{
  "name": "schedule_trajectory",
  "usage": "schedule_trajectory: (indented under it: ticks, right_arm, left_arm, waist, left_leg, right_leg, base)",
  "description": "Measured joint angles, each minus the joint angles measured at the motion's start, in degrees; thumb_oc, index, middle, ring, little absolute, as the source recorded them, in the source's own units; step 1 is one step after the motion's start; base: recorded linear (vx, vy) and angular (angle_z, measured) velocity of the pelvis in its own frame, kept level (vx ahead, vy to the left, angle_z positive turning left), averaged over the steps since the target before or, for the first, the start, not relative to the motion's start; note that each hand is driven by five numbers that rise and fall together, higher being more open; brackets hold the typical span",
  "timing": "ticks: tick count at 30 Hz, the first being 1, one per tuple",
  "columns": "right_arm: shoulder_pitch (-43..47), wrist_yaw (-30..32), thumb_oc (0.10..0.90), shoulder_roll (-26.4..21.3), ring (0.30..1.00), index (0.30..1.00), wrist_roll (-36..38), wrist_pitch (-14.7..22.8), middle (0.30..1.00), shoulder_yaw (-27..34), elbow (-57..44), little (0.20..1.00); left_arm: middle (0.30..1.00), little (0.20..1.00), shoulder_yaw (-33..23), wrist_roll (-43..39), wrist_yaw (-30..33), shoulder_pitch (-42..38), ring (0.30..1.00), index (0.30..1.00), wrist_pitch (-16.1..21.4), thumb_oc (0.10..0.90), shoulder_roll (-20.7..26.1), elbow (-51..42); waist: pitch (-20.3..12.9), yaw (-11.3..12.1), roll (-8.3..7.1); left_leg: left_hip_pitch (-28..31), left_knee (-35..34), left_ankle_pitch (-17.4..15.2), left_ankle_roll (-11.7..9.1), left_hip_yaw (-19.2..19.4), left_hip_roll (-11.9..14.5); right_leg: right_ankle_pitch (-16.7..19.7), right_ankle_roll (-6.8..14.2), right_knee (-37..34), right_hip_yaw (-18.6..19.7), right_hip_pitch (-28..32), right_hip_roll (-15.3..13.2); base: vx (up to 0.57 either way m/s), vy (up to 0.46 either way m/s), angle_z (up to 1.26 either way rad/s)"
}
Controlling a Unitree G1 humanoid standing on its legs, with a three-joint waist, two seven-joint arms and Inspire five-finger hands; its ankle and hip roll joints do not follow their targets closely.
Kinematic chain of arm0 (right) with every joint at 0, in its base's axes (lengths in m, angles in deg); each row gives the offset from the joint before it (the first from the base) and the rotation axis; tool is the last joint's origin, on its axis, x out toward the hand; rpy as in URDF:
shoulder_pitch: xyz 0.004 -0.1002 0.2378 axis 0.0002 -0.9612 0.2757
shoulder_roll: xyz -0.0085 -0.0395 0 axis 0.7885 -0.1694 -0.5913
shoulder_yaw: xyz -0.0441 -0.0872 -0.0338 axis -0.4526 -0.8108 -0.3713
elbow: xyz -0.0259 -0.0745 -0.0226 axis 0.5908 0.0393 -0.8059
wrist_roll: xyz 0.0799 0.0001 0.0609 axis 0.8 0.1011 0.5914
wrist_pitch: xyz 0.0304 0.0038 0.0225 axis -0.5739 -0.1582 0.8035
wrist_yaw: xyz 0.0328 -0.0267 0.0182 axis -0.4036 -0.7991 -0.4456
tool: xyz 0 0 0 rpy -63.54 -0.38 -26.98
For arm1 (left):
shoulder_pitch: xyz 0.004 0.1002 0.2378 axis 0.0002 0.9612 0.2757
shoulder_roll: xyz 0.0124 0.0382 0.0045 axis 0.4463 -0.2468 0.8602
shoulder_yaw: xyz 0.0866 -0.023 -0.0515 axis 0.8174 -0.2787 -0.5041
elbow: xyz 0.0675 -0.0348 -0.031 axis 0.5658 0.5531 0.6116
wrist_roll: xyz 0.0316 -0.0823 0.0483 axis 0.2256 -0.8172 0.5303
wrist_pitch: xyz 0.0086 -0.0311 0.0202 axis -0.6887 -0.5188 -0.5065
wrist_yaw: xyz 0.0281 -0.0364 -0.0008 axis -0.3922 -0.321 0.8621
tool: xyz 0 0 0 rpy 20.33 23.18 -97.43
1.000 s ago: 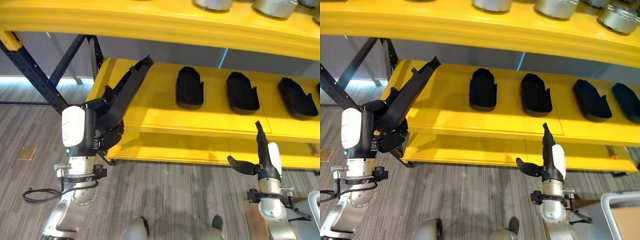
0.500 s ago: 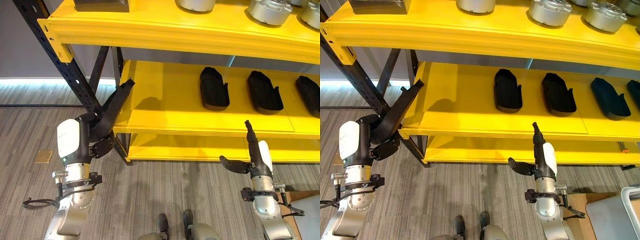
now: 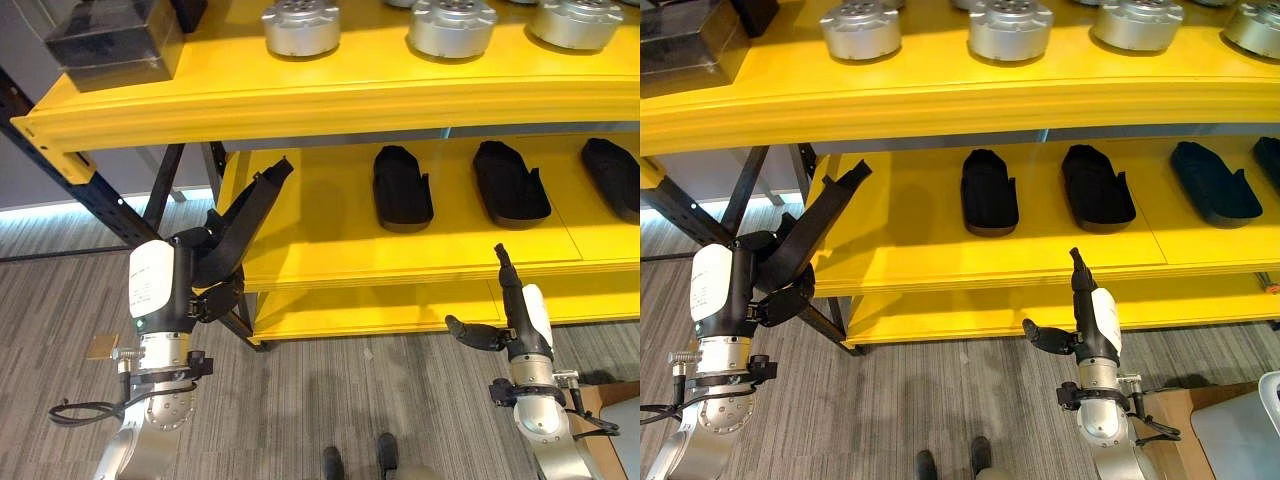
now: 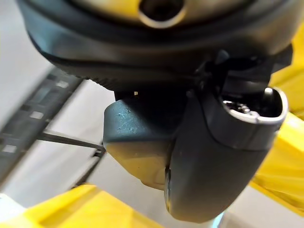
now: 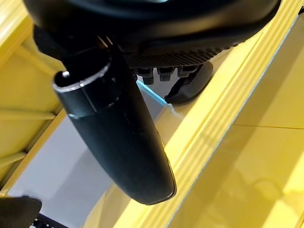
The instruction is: Move parts from the plastic box to the shelf.
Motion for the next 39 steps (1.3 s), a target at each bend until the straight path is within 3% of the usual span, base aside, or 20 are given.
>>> schedule_trajectory:
  ticks: [6,10,11,12,14,15,16,17,19,21,22,23,24,28,31,39]
  right_arm:
    - [-0.4,0.0,0.900,0.1,1.000,1.000,0.0,0.0,1.000,-0.6,0.1,1.000]
    - [0.0,0.0,0.900,0.0,1.000,1.000,0.1,0.2,1.000,-1.3,0.1,1.000]
    - [0.0,0.0,0.900,0.0,1.000,1.000,0.1,0.2,1.000,-1.6,0.1,1.000]
    - [0.0,0.0,0.900,0.1,1.000,1.000,0.1,0.2,1.000,-2.2,0.1,1.000]
    - [0.0,0.0,0.900,0.1,1.000,1.000,0.0,0.3,1.000,-2.3,0.1,1.000]
    - [0.1,0.1,0.900,0.0,1.000,1.000,0.0,0.3,1.000,-2.3,0.1,1.000]
    - [0.2,0.2,0.900,-0.2,1.000,1.000,0.0,0.4,1.000,-2.2,0.1,1.000]
    - [0.0,0.8,0.900,-0.7,1.000,1.000,0.1,0.5,1.000,-1.4,0.1,1.000]
    - [0.4,1.0,0.900,-0.9,1.000,1.000,0.5,0.5,1.000,-0.5,0.3,1.000]
    - [1.1,1.0,0.900,-2.6,1.000,1.000,0.5,0.8,1.000,-0.6,0.1,1.000]
    - [0.8,1.3,0.900,-2.4,1.000,1.000,0.5,0.8,1.000,-0.5,0.2,1.000]
    - [-0.4,1.8,0.900,-1.1,1.000,1.000,0.5,0.8,1.000,-0.7,0.4,1.000]
    - [-1.5,1.7,0.900,-0.6,1.000,1.000,0.5,0.7,1.000,-2.1,0.6,1.000]
    - [-1.9,0.4,0.900,1.3,1.000,1.000,0.3,0.7,1.000,-5.3,1.6,1.000]
    - [-0.7,0.1,0.900,1.6,1.000,1.000,0.3,0.7,1.000,-5.5,2.0,1.000]
    - [-1.2,0.0,0.900,0.9,1.000,1.000,0.3,-0.6,1.000,-2.9,2.3,1.000]
  left_arm:
    - [0.300,0.300,3.3,-0.1,-0.3,-2.5,0.300,0.300,1.0,0.400,0.1,-0.1]
    - [0.300,0.300,3.8,-1.5,-0.5,-3.7,0.300,0.300,1.1,0.400,0.1,-0.1]
    - [0.300,0.300,3.9,-2.1,-0.5,-4.0,0.300,0.300,1.1,0.400,0.1,0.0]
    - [0.300,0.300,3.9,-2.2,-0.5,-4.6,0.300,0.300,1.1,0.400,0.2,0.1]
    - [0.300,0.300,4.1,-2.2,-0.5,-5.5,0.300,0.300,1.1,0.400,0.2,0.3]
    - [0.300,0.300,4.3,-2.2,-0.5,-6.3,0.300,0.300,1.2,0.400,0.2,0.4]
    - [0.300,0.300,4.3,-2.2,-0.5,-6.3,0.300,0.300,1.3,0.400,0.1,0.3]
    - [0.300,0.300,6.0,-2.3,-0.5,-8.4,0.300,0.300,1.4,0.400,0.0,1.4]
    - [0.300,0.300,8.6,-2.2,-0.5,-11.2,0.300,0.300,1.4,0.400,0.1,2.4]
    - [0.300,0.300,9.0,-2.1,-0.6,-10.9,0.300,0.300,1.3,0.400,0.0,2.6]
    - [0.300,0.300,9.4,-2.1,-0.7,-11.5,0.300,0.300,1.3,0.400,0.4,3.0]
    - [0.300,0.300,9.4,-2.1,-1.1,-12.5,0.300,0.300,1.1,0.400,0.4,3.2]
    - [0.300,0.300,9.0,-2.1,-1.0,-12.8,0.300,0.300,0.8,0.400,0.5,3.2]
    - [0.300,0.300,7.5,-2.1,-1.0,-12.5,0.300,0.300,-0.5,0.400,0.6,3.4]
    - [0.300,0.300,6.1,-2.1,0.0,-12.4,0.300,0.300,-0.7,0.400,0.5,3.4]
    - [0.300,0.300,6.1,-1.9,0.4,-12.3,0.300,0.300,-1.6,0.400,0.0,3.7]
  waist:
    - [0.3,-0.7,0.42]
    - [2.6,-0.2,-2.04]
    - [3.0,-0.4,-2.68]
    - [3.2,-1.0,-2.82]
    - [3.4,-1.8,-2.96]
    - [3.1,-2.1,-2.24]
    - [3.1,-2.2,-2.18]
    - [3.4,-3.9,-1.65]
    - [4.4,-4.5,-0.62]
    - [4.8,-4.3,2.78]
    - [4.8,-5.5,3.66]
    - [4.7,-6.0,2.39]
    - [4.7,-5.4,1.17]
    - [4.6,-3.4,0.54]
    - [4.6,-2.8,0.47]
    - [4.3,-4.4,0.42]
  left_leg:
    - [-0.5,1.7,-0.1,-1.3,-0.3,0.1]
    - [-6.1,14.8,0.3,-3.3,-2.0,-2.3]
    - [-7.7,18.5,-1.1,-3.1,-2.5,-1.8]
    - [-9.5,23.2,-4.6,-3.4,-2.5,1.9]
    - [-10.1,23.2,-5.3,-4.5,-2.4,7.1]
    - [-8.7,20.1,-5.1,-4.9,-2.4,11.5]
    - [-7.9,17.8,-4.6,-5.1,-2.5,13.1]
    - [-6.9,9.8,-2.8,-7.9,-1.9,17.4]
    - [-5.3,3.3,0.1,-8.9,0.3,20.3]
    - [-2.0,1.7,5.5,-7.2,0.7,19.8]
    - [-0.9,0.6,2.8,-10.6,3.0,19.5]
    - [-0.5,-0.2,3.0,-10.8,3.1,17.0]
    - [0.3,-0.4,2.2,-9.6,4.1,14.5]
    - [3.0,-0.5,1.0,-7.9,5.5,11.7]
    - [3.2,-0.5,0.9,-7.8,6.0,11.8]
    - [3.3,-0.1,0.9,-7.9,6.9,12.6]
  right_leg:
    - [-0.5,-0.6,0.1,0.1,0.2,0.3]
    - [-1.1,-1.5,1.7,1.0,0.7,-3.4]
    - [-1.2,-1.6,2.0,1.0,0.7,-3.8]
    - [-1.6,-2.0,2.4,0.8,0.8,-3.8]
    - [-2.2,-1.9,3.2,0.8,0.6,-3.5]
    - [-2.7,-1.8,4.0,0.9,0.2,-3.0]
    - [-3.1,-1.4,4.8,1.3,-0.4,-2.9]
    - [-4.3,-0.3,6.3,1.3,-0.7,-3.5]
    - [-4.7,2.0,8.2,1.4,-1.0,-3.9]
    - [-5.2,4.8,8.7,3.7,-0.7,-3.2]
    - [-5.9,6.0,8.9,3.6,-0.1,-3.4]
    - [-6.0,6.6,9.2,3.5,-0.3,-6.1]
    - [-5.2,7.5,8.4,3.5,0.0,-8.8]
    - [-3.8,9.7,5.9,3.5,3.0,-11.5]
    - [-4.1,10.4,4.7,3.7,3.6,-11.2]
    - [-3.8,10.2,4.8,4.4,3.2,-10.4]
  base:
    - [0.00,-0.092,0.02]
    - [-0.07,-0.040,-0.04]
    - [0.03,0.061,-0.02]
    - [0.08,0.074,0.02]
    - [0.07,0.056,0.03]
    - [0.07,0.091,-0.08]
    - [0.11,0.172,0.05]
    - [0.10,0.166,0.17]
    - [0.10,0.148,-0.13]
    - [0.07,0.127,-0.60]
    - [0.10,0.131,-0.04]
    - [0.12,0.132,0.05]
    - [0.14,0.170,-0.05]
    - [0.05,0.129,-0.14]
    - [0.02,0.112,-0.04]
    - [0.02,0.042,-0.05]
